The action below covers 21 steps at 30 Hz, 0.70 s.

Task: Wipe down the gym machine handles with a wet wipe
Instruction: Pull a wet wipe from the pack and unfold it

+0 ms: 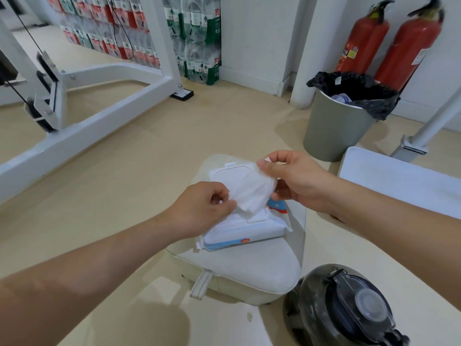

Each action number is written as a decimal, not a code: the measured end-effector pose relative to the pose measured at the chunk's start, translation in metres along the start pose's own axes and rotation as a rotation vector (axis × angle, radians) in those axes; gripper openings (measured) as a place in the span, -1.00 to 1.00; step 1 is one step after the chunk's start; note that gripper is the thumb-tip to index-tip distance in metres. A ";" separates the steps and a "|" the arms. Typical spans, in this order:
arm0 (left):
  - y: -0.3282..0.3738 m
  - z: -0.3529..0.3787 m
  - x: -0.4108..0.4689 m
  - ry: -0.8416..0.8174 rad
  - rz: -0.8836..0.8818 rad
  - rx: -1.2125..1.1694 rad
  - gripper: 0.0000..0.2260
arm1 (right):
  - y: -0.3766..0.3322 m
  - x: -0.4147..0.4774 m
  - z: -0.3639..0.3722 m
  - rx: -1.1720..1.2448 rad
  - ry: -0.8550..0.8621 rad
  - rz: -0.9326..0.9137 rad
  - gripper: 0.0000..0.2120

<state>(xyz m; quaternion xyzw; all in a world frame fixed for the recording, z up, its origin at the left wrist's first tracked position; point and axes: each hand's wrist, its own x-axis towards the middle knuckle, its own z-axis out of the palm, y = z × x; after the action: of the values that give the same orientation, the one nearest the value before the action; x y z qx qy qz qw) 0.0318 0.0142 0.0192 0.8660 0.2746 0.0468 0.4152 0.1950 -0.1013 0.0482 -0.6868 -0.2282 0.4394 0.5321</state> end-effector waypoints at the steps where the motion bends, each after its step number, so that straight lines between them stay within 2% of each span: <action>1: 0.000 0.000 0.000 0.004 -0.008 -0.001 -0.71 | -0.003 -0.002 -0.002 -0.008 -0.078 0.022 -0.89; 3: 0.001 0.000 0.000 0.017 -0.046 -0.066 -0.66 | -0.009 -0.006 -0.007 -0.138 -0.209 0.032 -0.75; 4: 0.001 -0.001 0.000 0.024 -0.063 -0.104 -0.66 | -0.011 -0.006 -0.009 -0.298 -0.212 0.000 -0.62; 5: 0.001 -0.002 -0.001 0.032 -0.074 -0.132 -0.66 | -0.012 -0.007 -0.009 -0.494 -0.163 -0.070 -0.50; 7: 0.002 -0.002 -0.001 0.043 -0.073 -0.171 -0.66 | -0.013 -0.009 -0.005 -0.844 -0.022 -0.334 -0.42; 9: 0.003 -0.002 -0.002 0.043 -0.052 -0.195 -0.66 | -0.010 -0.013 0.002 -1.110 -0.007 -0.619 -0.45; 10: 0.003 -0.002 -0.002 0.042 -0.040 -0.203 -0.66 | -0.007 -0.014 0.007 -1.216 -0.024 -0.706 -0.48; 12: 0.004 -0.001 -0.003 0.040 -0.023 -0.216 -0.67 | 0.000 -0.016 0.016 -1.401 -0.032 -0.752 -0.55; 14: 0.005 -0.001 -0.003 0.037 -0.008 -0.229 -0.67 | 0.006 -0.014 0.021 -1.479 0.007 -0.725 -0.74; 15: 0.004 -0.001 -0.003 0.041 0.004 -0.222 -0.68 | 0.006 -0.014 0.022 -1.495 0.000 -0.696 -0.82; 17: 0.001 0.000 -0.003 0.047 0.030 -0.172 -0.71 | 0.002 -0.012 0.019 -1.396 -0.033 -0.618 -0.84; 18: 0.000 0.001 -0.003 0.047 0.034 -0.145 -0.75 | -0.001 -0.009 0.016 -1.211 -0.037 -0.518 -0.86; 21: -0.005 0.003 -0.002 0.055 -0.010 -0.173 -0.88 | -0.007 -0.007 0.005 -0.399 -0.108 -0.166 -0.93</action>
<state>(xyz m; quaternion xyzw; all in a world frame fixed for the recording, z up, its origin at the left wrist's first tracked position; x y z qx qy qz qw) 0.0286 0.0134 0.0144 0.8238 0.2851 0.0921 0.4812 0.1878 -0.1017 0.0570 -0.7328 -0.3947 0.3763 0.4069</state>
